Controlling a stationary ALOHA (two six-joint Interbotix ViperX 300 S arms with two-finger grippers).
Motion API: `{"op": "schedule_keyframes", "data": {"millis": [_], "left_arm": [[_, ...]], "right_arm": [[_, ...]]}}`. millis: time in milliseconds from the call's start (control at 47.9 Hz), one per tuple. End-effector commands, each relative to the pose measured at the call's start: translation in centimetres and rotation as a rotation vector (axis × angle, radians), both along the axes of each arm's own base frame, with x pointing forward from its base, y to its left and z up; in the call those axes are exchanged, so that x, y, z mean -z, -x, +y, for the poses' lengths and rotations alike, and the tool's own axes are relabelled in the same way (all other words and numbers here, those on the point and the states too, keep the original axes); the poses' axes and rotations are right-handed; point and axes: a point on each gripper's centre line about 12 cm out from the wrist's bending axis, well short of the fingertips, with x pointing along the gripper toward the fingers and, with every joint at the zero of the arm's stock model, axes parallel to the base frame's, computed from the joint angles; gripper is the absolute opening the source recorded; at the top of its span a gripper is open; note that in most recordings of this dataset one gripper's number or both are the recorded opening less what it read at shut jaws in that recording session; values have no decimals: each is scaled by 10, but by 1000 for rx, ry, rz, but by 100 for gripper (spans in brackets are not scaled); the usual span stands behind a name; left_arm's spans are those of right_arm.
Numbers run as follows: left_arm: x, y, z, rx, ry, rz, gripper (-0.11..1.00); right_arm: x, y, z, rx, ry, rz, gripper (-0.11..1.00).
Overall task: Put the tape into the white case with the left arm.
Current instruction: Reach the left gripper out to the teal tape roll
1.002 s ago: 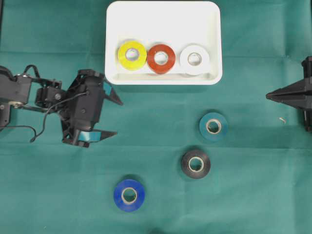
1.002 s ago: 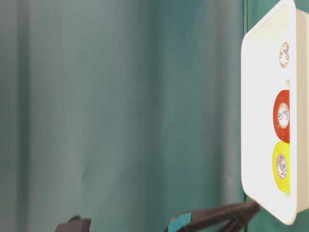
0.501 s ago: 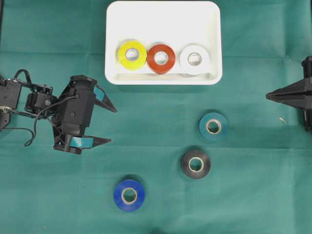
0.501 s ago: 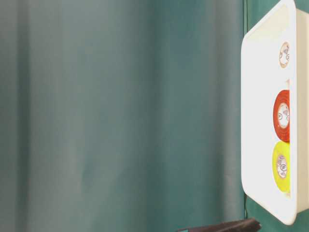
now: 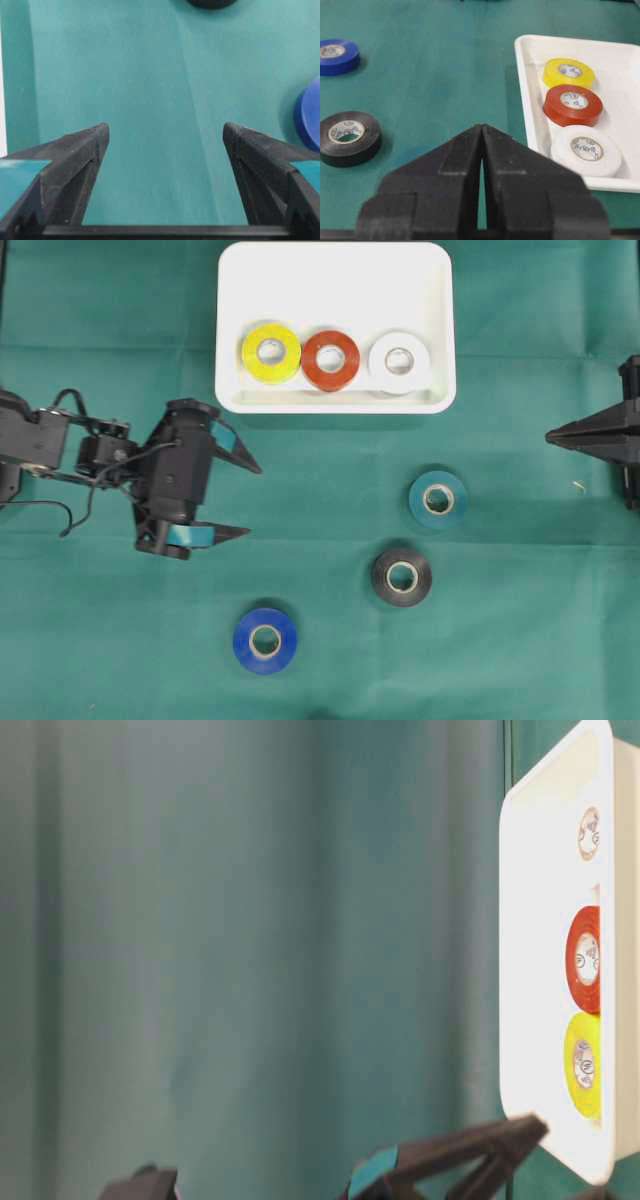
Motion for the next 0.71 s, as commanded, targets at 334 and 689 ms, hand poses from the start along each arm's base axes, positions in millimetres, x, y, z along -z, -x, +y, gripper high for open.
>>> {"op": "schedule_keyframes", "data": {"millis": [334,689], "left_arm": [[-11,-65,-10,31,-34,-55,95],[-9,-114,-18,24,-20,-59,96]], "right_arm": [[-5,-2,0,1,2,-3,-9],[-1,-2,0,3,-1,28,-9]]}}
